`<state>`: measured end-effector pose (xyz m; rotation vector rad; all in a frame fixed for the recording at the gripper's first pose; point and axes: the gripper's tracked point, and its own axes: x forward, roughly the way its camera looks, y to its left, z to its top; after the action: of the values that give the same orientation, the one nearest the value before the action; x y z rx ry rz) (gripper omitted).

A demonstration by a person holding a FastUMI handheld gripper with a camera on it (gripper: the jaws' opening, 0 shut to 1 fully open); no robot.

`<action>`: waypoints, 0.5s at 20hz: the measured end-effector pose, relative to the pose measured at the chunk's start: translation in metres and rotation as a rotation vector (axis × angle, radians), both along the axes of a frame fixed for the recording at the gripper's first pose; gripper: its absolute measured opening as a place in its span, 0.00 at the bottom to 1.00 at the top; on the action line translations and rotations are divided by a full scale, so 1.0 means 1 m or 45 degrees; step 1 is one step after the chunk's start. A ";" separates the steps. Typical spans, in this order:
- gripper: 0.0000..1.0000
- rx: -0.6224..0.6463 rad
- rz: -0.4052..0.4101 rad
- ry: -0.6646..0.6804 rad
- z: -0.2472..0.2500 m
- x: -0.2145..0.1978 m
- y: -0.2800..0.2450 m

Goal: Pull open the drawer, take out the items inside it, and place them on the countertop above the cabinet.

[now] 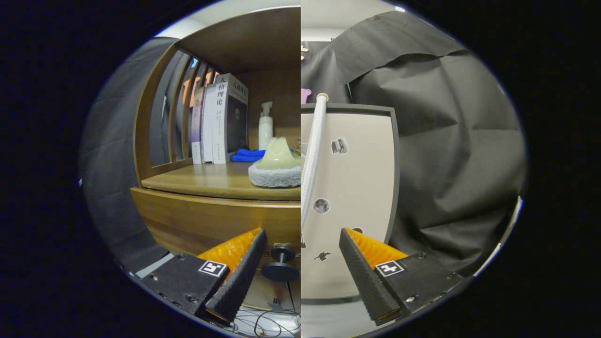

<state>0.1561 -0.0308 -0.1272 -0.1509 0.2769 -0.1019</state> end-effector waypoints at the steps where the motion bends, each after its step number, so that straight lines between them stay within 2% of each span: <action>1: 1.00 -0.002 -0.003 0.007 -0.001 0.003 -0.001; 10: 1.00 -0.022 -0.017 -0.004 -0.001 0.006 0.000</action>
<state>0.1618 -0.0307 -0.1282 -0.1659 0.2741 -0.1179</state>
